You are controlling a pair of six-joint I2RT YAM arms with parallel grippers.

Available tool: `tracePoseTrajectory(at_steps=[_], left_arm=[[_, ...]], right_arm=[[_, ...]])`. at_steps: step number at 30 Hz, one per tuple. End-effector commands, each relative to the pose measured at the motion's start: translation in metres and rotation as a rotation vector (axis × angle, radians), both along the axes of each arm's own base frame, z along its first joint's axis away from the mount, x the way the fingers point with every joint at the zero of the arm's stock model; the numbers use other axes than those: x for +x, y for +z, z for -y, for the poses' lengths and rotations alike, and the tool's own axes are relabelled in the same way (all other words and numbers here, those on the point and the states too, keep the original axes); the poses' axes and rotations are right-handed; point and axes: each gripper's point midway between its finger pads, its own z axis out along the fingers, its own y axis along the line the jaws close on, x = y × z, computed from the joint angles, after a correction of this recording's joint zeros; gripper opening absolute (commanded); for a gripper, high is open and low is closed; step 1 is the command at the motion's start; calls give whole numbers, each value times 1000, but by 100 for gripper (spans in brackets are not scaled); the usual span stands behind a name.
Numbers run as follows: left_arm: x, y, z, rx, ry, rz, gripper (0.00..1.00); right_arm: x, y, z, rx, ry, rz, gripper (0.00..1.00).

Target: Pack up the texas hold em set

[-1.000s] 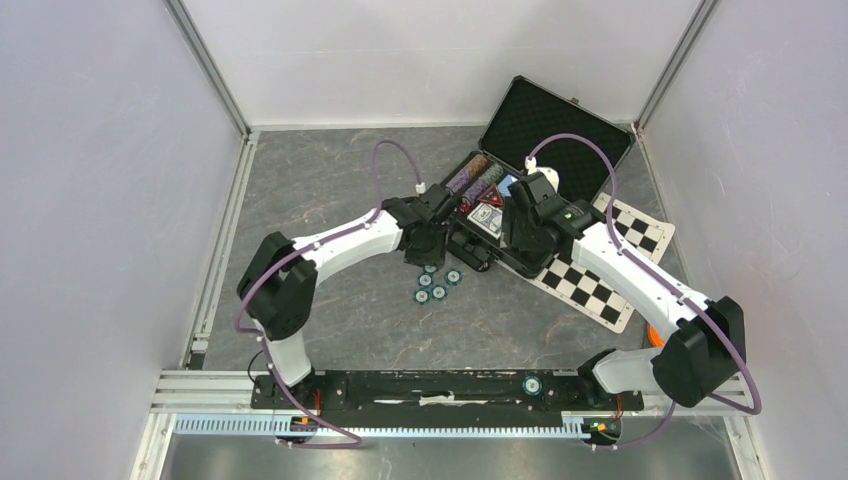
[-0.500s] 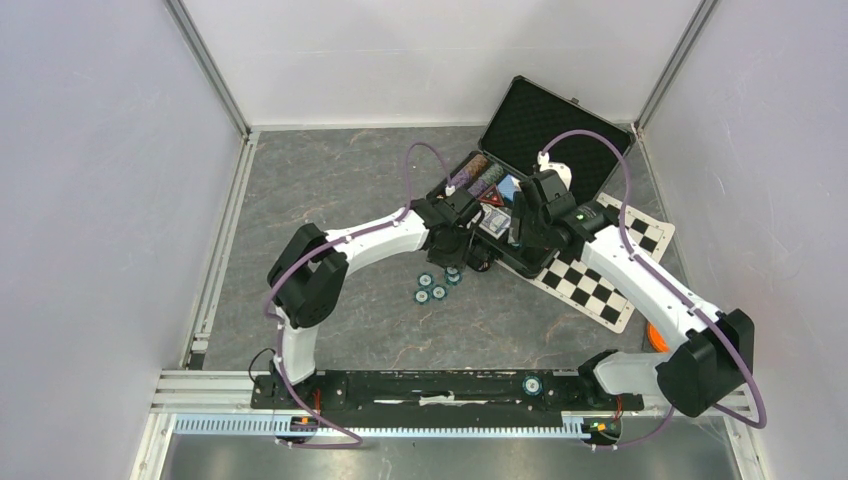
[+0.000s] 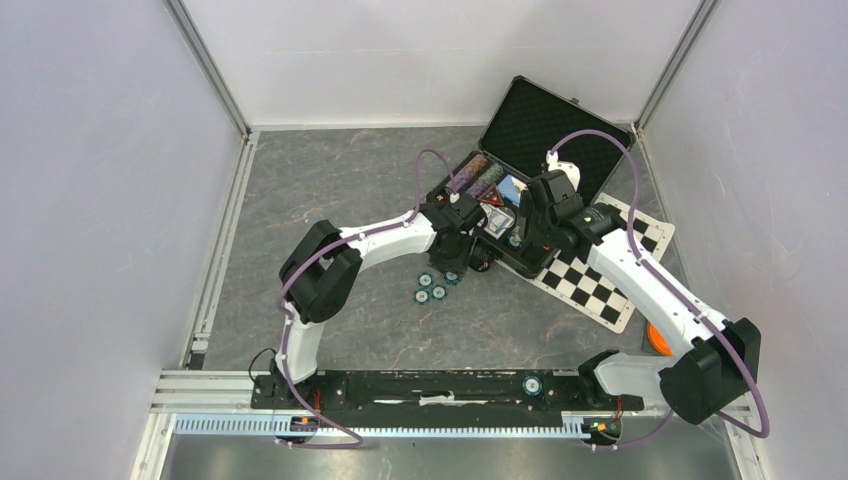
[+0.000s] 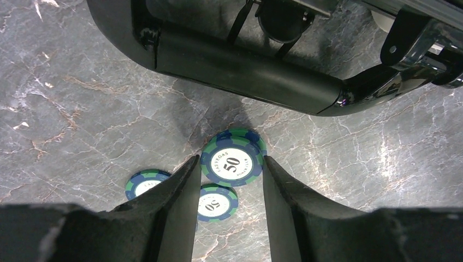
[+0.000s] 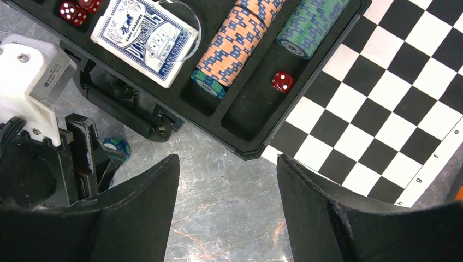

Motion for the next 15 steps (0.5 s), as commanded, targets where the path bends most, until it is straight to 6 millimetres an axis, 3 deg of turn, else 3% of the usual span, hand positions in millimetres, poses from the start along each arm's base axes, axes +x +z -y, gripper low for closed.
tracePoseTrajectory(at_steps=[1,8,15], left_arm=[[11,10,13,-29,-35,49,52],[5,16,16,-54,-45,39,70],[7,30,-3,-17,8,68,69]], right_arm=[[-1,5,7,-9,-13,25,71],[-1,2,7,-7,-11,17,71],[0,1,7,-3,-9,16,71]])
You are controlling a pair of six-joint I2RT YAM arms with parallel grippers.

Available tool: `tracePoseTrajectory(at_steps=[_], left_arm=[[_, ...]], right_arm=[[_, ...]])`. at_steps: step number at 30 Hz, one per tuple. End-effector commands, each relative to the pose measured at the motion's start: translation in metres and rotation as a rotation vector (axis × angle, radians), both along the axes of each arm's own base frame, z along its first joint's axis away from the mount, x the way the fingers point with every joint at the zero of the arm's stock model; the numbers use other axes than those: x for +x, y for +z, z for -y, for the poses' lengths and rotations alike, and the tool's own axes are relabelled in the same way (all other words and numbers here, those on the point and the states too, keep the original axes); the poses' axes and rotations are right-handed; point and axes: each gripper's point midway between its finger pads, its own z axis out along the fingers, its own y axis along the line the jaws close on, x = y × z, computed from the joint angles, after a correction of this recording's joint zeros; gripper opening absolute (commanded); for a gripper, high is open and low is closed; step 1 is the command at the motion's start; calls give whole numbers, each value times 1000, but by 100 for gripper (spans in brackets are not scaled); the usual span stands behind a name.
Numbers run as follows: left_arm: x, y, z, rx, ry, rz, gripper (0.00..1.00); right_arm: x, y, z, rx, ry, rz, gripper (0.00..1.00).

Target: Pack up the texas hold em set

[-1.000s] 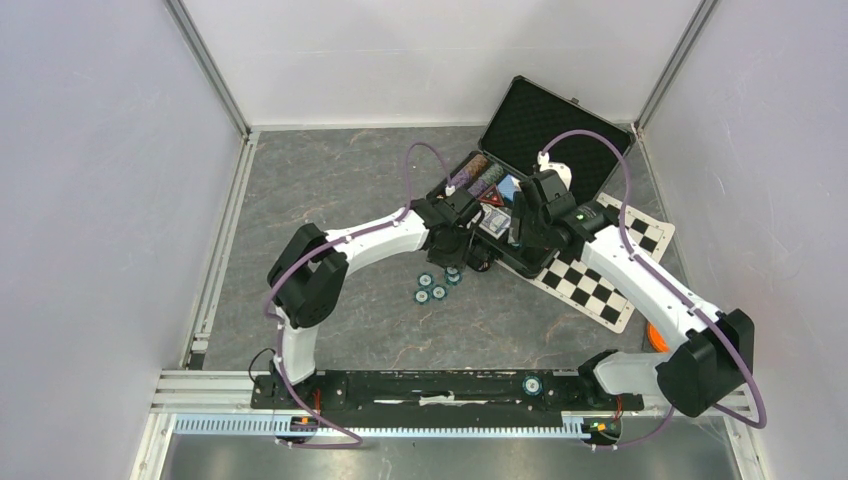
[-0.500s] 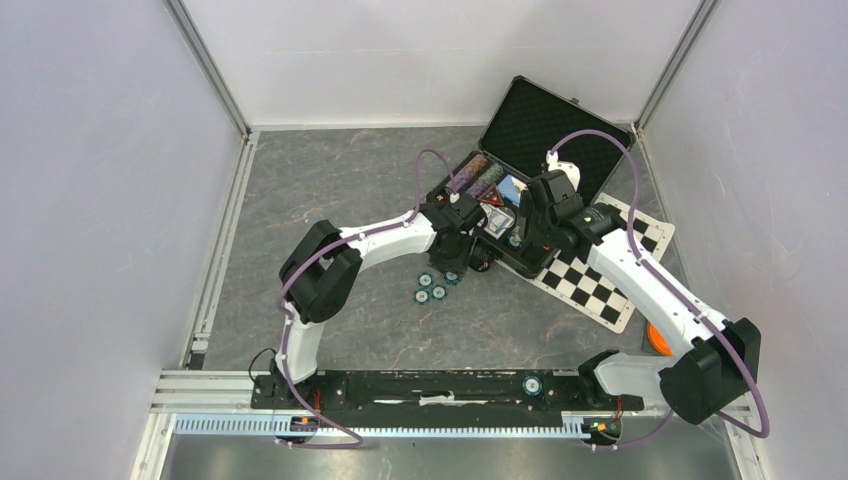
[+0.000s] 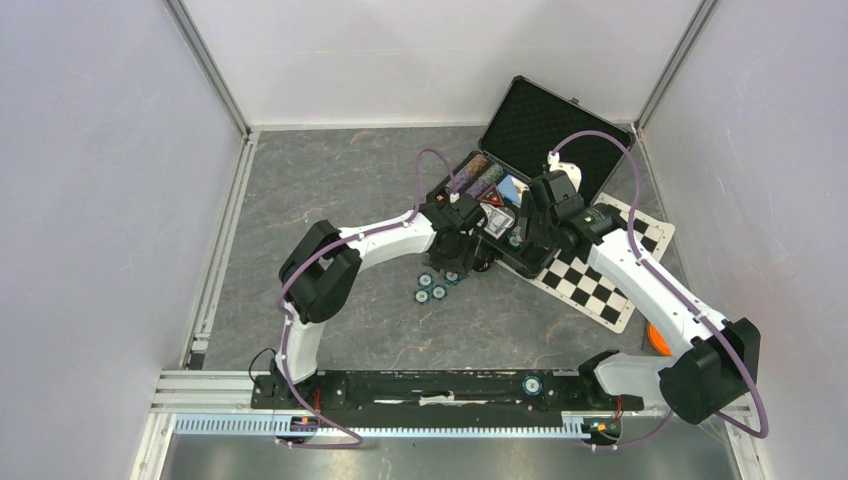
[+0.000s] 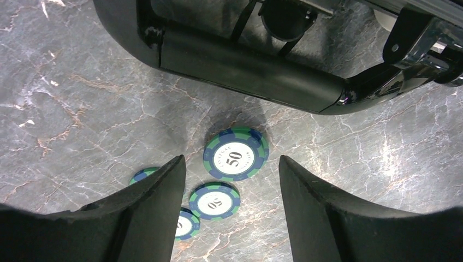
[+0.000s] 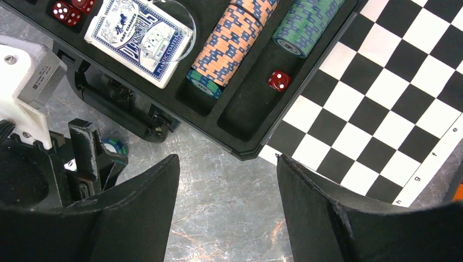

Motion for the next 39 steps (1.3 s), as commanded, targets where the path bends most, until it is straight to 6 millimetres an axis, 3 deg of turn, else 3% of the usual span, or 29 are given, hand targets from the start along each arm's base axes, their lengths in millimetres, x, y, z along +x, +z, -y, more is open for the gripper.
tracePoseTrajectory(at_steps=[1,8,15,29,39], left_arm=[[7,32,-7,-16,22,70,69],[2,30,-37,10,83,70,69],[3,25,-54,18,132,62,69],[4,-4,-71,94,133,30,68],[-1,-18,-70,93,127,3,65]], right_arm=[[1,5,2,2,1,25,71],[2,3,2,5,6,21,71],[1,-1,0,17,11,12,71],[1,0,1,21,6,16,71],[1,0,0,29,7,13,71]])
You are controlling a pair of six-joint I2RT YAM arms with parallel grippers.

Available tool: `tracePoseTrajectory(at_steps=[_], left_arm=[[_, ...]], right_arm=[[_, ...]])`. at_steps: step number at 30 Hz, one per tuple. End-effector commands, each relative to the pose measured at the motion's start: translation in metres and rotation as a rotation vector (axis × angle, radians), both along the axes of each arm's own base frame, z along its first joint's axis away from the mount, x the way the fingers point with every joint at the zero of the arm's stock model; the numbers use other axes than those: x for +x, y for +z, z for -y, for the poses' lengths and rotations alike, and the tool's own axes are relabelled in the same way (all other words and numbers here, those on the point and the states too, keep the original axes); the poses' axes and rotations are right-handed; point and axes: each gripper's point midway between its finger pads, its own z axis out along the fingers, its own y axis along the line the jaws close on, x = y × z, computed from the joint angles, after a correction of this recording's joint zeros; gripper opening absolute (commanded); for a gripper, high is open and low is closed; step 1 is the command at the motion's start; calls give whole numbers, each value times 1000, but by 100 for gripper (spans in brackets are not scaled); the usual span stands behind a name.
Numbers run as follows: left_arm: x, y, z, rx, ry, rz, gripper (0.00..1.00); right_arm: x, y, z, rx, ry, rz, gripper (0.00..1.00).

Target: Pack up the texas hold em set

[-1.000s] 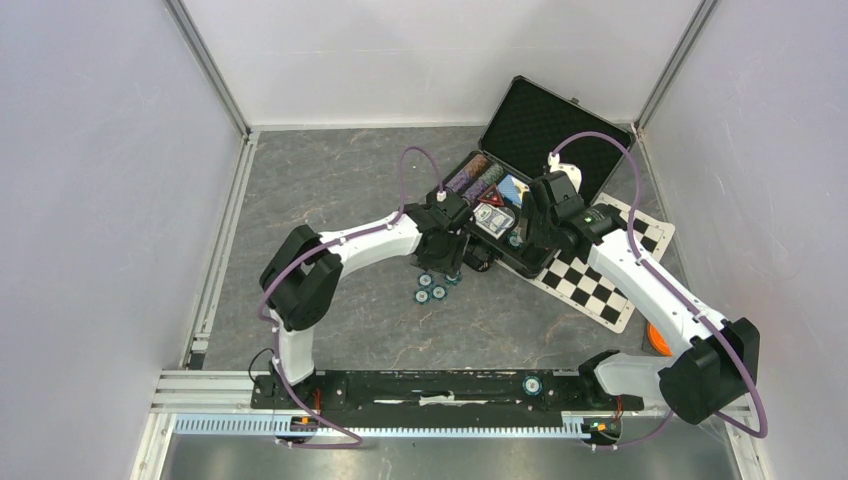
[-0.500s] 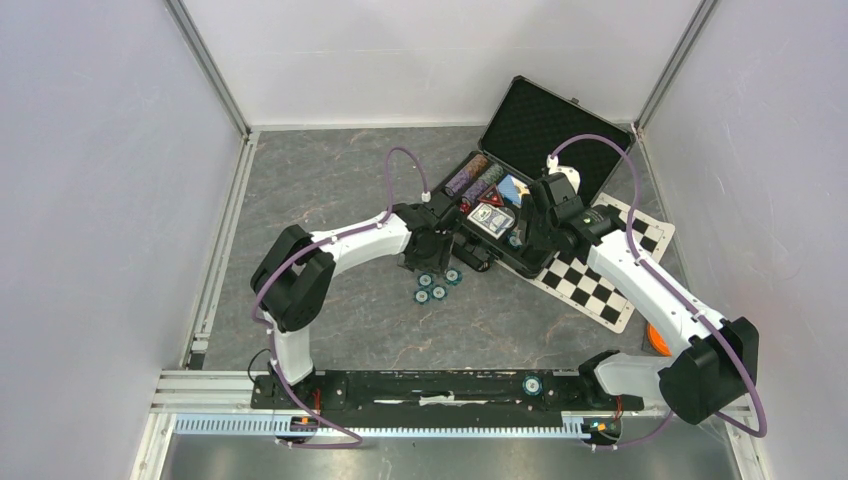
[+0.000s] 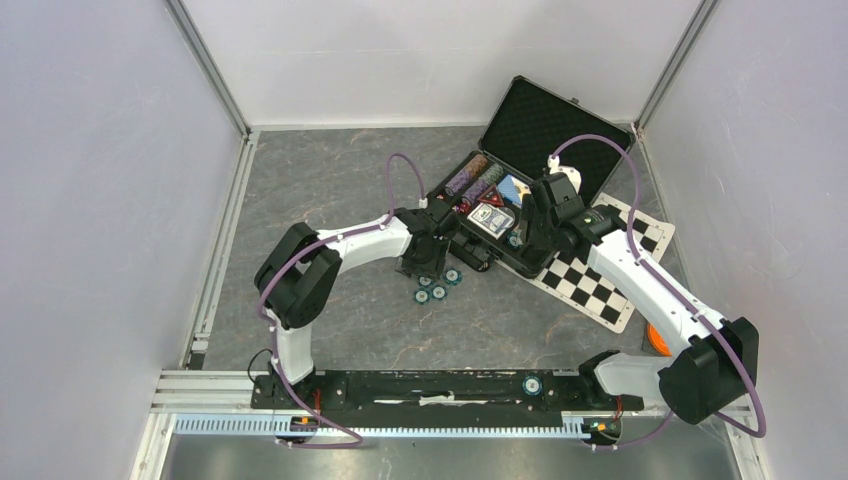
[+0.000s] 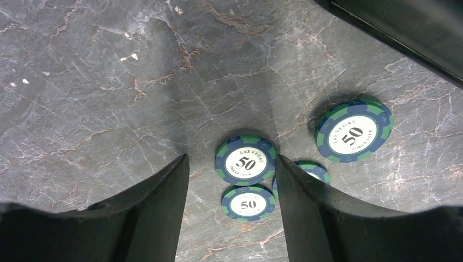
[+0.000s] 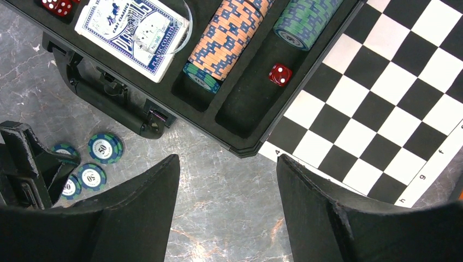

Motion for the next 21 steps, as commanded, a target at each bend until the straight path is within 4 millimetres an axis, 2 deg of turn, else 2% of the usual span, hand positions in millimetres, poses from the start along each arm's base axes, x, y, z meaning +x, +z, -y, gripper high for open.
tracePoseTrajectory(at_steps=[1,7,10,13,21], left_arm=[[4,-8,2,-8,5,6,65],[2,-10,0,1,-7,2,58],[1,-8,-1,-1,-17,5,64],[-2,-8,-2,1,-28,4,66],[-5,-12,-4,19,-43,-1,61]], right_arm=[[4,9,-1,19,1,37,71],[4,8,-1,22,2,35,71],[5,8,-2,23,3,34,71],[5,8,-1,20,1,33,71],[5,6,-2,24,4,26,71]])
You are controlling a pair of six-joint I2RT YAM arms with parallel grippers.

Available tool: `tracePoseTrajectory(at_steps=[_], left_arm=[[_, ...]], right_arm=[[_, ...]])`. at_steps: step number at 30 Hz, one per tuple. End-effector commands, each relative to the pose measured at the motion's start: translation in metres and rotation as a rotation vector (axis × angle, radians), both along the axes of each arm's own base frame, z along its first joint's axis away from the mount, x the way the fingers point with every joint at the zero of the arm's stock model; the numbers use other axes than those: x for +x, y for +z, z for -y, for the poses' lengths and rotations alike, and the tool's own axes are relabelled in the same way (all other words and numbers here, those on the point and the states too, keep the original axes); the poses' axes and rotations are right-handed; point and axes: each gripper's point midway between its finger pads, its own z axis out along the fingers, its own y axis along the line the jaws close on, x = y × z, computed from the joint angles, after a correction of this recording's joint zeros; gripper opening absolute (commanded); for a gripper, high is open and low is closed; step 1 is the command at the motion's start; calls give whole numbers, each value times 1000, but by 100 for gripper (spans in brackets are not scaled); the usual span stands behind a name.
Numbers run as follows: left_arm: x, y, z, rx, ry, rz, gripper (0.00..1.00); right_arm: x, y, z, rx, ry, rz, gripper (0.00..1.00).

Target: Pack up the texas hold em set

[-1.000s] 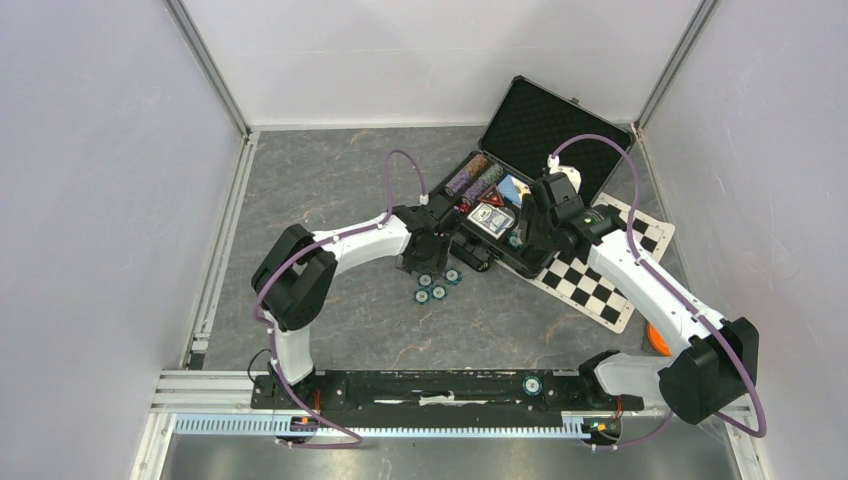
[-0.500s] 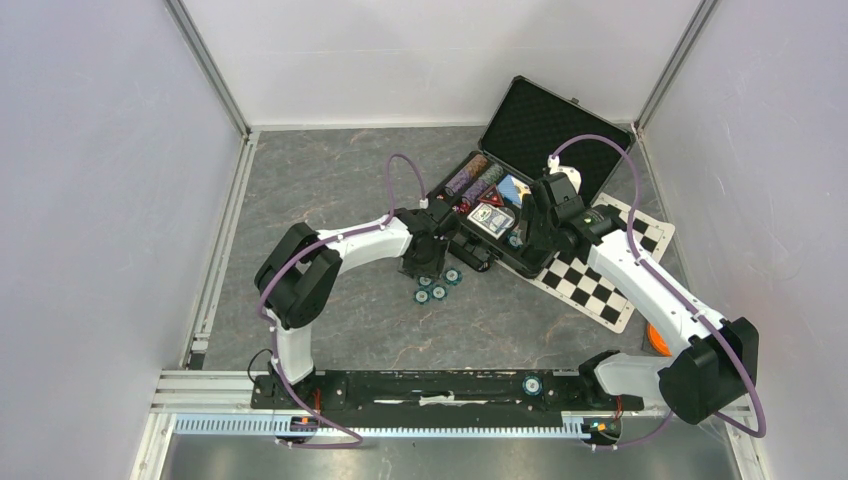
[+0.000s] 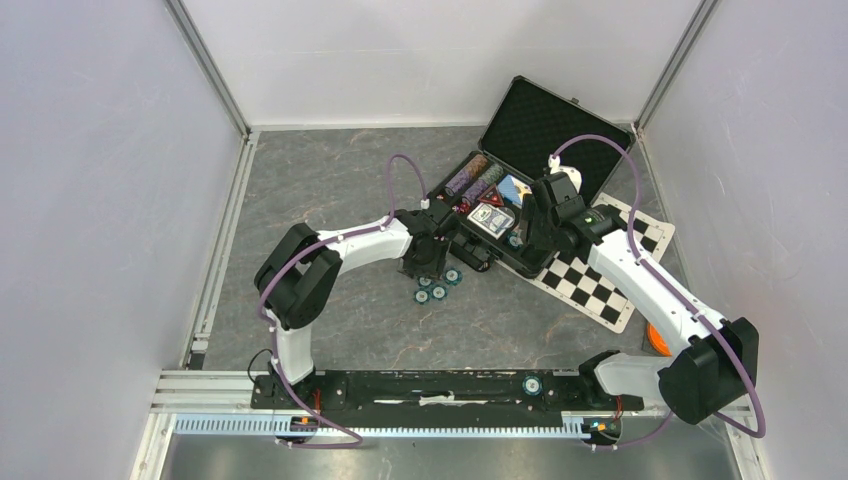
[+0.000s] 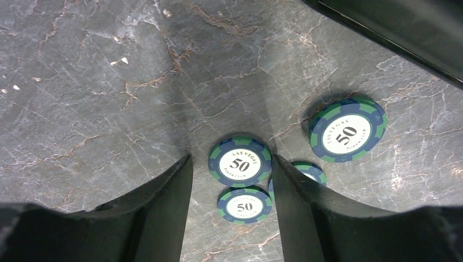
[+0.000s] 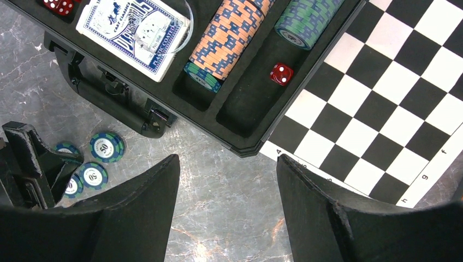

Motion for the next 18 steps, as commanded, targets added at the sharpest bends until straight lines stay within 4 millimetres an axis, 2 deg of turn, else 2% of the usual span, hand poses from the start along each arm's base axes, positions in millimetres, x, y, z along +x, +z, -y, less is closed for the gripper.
tracePoseTrajectory(at_steps=[1,10,14,18], left_arm=[[-4,-11,-8,37,-26,-6,59],[-7,-12,-12,54,-34,-4,48],[-3,-1,-11,48,-34,21,44],[3,22,-7,30,-33,50,44]], right_arm=[[5,6,-1,16,2,30,71],[5,6,0,18,0,29,71],[5,5,-1,20,2,26,71],[4,4,0,18,0,24,71]])
